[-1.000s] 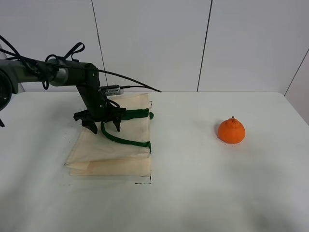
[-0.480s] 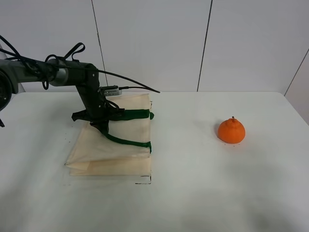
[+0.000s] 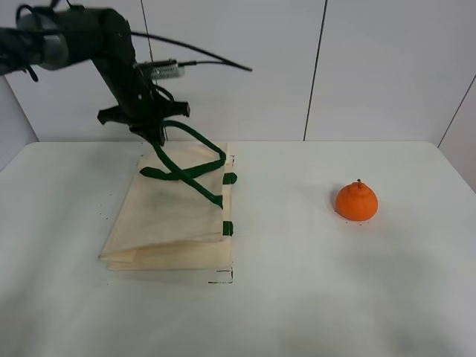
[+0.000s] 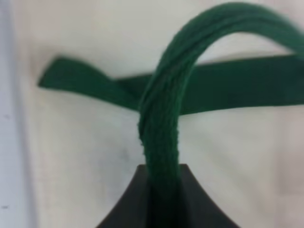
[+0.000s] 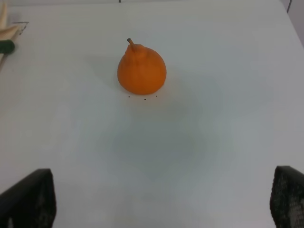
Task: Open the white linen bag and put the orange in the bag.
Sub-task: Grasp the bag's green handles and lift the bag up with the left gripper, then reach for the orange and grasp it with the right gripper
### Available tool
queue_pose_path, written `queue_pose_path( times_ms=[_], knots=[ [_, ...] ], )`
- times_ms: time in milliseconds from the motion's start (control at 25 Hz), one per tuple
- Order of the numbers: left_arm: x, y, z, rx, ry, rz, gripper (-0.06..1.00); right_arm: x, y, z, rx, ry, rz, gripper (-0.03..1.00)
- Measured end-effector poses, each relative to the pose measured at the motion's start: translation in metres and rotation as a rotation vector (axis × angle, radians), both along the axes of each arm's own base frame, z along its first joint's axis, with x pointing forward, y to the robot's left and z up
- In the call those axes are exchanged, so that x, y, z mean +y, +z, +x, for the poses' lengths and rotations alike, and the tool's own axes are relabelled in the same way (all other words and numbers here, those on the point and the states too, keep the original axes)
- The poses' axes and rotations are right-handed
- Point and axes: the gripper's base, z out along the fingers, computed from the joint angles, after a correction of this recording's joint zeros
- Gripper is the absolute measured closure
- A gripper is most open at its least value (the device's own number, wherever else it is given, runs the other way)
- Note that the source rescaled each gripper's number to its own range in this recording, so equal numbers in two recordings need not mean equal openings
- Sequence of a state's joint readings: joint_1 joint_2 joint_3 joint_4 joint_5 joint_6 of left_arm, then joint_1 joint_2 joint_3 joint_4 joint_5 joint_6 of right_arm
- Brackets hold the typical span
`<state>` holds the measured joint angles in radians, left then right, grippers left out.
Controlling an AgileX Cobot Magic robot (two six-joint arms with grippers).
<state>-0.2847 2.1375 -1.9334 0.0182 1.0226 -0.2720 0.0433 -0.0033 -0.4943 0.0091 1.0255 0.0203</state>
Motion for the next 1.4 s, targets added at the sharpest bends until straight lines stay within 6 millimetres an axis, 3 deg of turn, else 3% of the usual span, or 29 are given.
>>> queue_pose_path(
  times_ms=[320,440,520,640,800,1120,1240,1400],
  knots=[
    [0.005,0.121,-0.030,-0.190,-0.077,-0.055,0.94,0.000,0.000,0.000,0.000,0.000,0.000,-0.03],
    [0.007,0.147,-0.042,-0.255,-0.087,-0.069,0.94,0.001,0.007,0.009,0.025,0.001,0.001,-0.03],
    [0.009,0.158,-0.049,-0.281,-0.089,-0.076,0.94,0.001,0.017,0.026,0.060,0.002,0.002,-0.03],
    [0.011,0.168,-0.055,-0.305,-0.089,-0.082,0.94,0.003,0.031,0.065,0.150,0.000,-0.002,-0.03],
    [0.012,0.173,-0.059,-0.316,-0.090,-0.087,0.94,0.006,0.031,0.136,0.334,0.011,-0.023,-0.03],
    [0.007,0.172,-0.060,-0.308,-0.110,-0.099,0.94,0.017,0.000,0.299,0.642,0.086,-0.057,-0.03],
    [0.007,0.172,-0.060,-0.308,-0.111,-0.099,0.94,0.022,-0.016,0.350,0.721,0.122,-0.041,-0.03],
    [0.007,0.172,-0.060,-0.309,-0.116,-0.097,0.94,0.025,-0.043,0.399,0.801,0.138,-0.034,-0.03]
  ],
)
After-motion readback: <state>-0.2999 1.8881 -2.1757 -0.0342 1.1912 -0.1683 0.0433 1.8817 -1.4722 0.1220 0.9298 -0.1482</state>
